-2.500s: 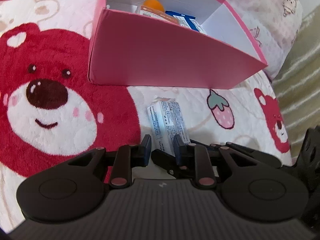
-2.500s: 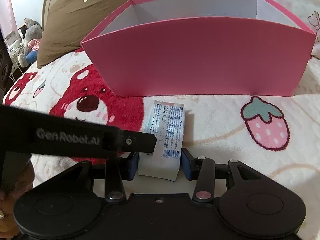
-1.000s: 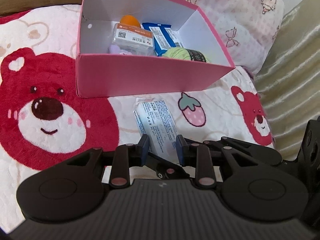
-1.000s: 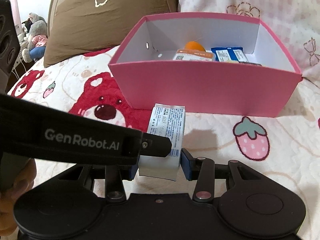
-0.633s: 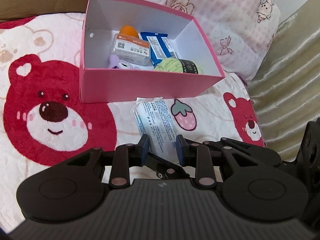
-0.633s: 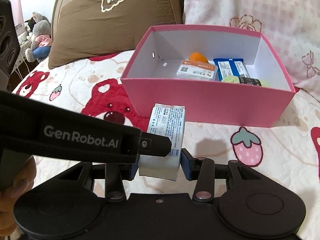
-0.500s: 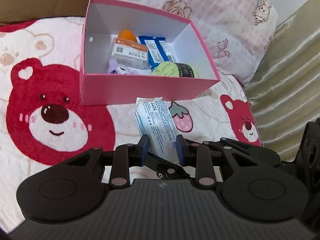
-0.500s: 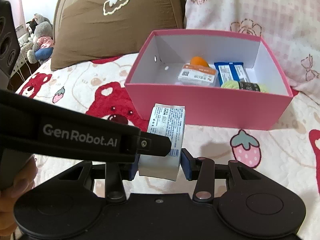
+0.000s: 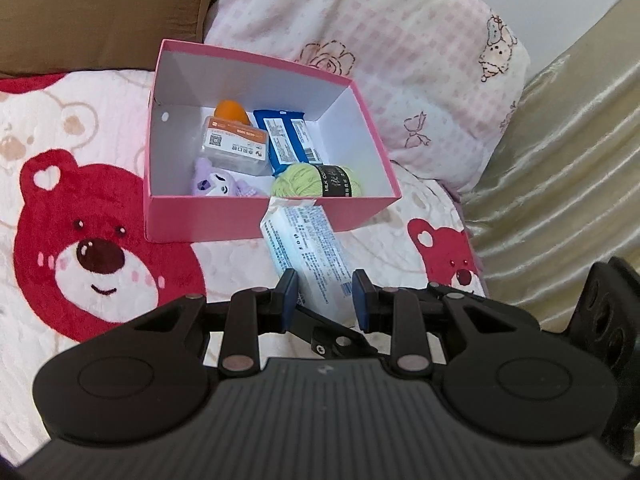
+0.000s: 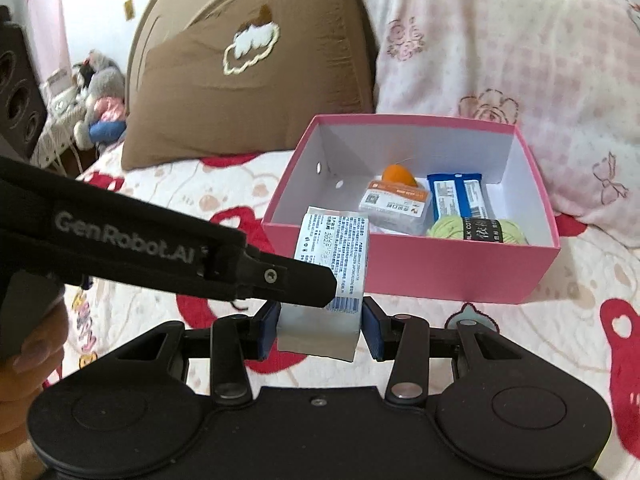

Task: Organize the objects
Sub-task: 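Lift the white medicine box with the left tool over the pink box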

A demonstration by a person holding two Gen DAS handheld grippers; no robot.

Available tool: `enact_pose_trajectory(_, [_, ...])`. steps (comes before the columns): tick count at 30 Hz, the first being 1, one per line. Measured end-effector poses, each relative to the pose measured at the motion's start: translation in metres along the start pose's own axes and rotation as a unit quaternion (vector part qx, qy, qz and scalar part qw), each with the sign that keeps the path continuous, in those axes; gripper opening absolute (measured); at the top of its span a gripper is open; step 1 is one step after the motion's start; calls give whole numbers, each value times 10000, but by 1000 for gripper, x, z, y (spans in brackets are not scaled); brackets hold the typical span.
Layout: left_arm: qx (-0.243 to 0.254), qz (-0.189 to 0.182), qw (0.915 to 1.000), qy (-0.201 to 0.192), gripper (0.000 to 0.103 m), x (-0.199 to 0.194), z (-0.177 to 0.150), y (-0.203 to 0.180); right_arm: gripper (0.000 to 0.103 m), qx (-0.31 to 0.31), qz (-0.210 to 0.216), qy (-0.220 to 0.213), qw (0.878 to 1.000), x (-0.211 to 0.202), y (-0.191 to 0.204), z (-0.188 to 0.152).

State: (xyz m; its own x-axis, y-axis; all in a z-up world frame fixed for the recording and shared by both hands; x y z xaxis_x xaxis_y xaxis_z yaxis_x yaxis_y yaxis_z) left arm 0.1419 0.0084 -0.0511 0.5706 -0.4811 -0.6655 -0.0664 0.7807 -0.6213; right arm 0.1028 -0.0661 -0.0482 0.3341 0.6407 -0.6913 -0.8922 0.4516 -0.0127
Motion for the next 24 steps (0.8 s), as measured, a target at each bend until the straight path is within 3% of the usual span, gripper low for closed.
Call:
enact_pose_trajectory(15, [187,35,9997,-131,27,-12,39,-29,48,32,44,-464,9989,-8,-18,32])
enact_pose_trajectory(24, [277,-77,9992,-295,27,-2,71,-53,48,-77,-224,-639,9977,-12,-41,59])
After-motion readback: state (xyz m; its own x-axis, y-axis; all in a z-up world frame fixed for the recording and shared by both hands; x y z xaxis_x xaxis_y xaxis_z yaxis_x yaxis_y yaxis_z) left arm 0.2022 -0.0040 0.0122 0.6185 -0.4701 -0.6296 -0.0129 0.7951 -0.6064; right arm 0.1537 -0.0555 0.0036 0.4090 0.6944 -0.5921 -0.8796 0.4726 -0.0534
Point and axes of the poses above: each gripper's, at about its wrist camera, not at the fingertips, and x roughly the way its jaws point, y to its left, z to its top, the point moved 8 cm from there along x, roughly the way its jaws point, and after that the axes turned 12 degrees about -x, right-handed, at the moved point
